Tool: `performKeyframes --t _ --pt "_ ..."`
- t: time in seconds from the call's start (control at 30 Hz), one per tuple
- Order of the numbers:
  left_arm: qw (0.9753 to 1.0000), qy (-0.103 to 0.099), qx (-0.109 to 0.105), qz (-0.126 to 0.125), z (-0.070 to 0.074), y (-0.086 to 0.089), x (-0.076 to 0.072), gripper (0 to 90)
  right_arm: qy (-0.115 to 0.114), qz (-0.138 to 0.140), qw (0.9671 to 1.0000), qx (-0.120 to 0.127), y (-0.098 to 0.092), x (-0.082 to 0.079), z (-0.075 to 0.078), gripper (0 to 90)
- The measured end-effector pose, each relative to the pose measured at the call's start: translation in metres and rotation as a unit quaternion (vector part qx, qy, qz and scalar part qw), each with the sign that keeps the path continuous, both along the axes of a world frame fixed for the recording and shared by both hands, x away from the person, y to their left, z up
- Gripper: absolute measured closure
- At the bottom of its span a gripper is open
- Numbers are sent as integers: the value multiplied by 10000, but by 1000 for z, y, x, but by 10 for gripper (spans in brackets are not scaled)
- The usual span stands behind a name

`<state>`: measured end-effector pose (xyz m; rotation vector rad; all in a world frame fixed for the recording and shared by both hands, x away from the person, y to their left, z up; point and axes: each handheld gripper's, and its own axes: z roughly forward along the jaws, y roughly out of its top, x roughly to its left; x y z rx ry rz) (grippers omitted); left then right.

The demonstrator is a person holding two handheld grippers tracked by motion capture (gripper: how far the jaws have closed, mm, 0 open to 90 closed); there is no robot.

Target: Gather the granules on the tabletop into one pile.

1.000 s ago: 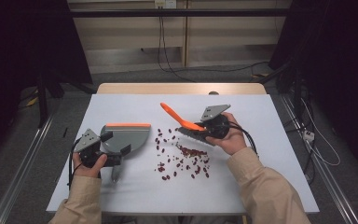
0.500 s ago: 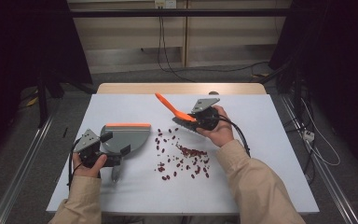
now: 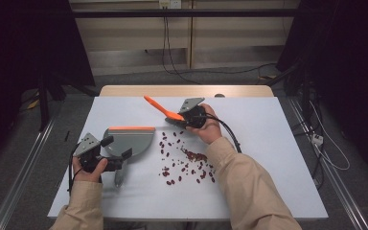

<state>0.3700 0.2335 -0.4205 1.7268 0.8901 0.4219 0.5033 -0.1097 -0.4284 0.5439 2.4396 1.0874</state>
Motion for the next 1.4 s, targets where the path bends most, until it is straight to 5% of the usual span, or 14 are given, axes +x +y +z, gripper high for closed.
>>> performKeyframes --t 0.2,0.73,1.27,1.4 --pt "10000 2 0 20 -1 1 0 58 21 524 9981 -321 8 -11 0 713" --pt "10000 -32 37 46 0 4 -2 58 173 1481 9882 -348 8 -48 3 709" --pt "10000 -23 12 91 0 10 -4 58 273 1791 9830 -308 0 -83 6 709" --pt "10000 -23 4 96 0 10 -4 58 272 1744 9840 -234 -3 -88 9 711"
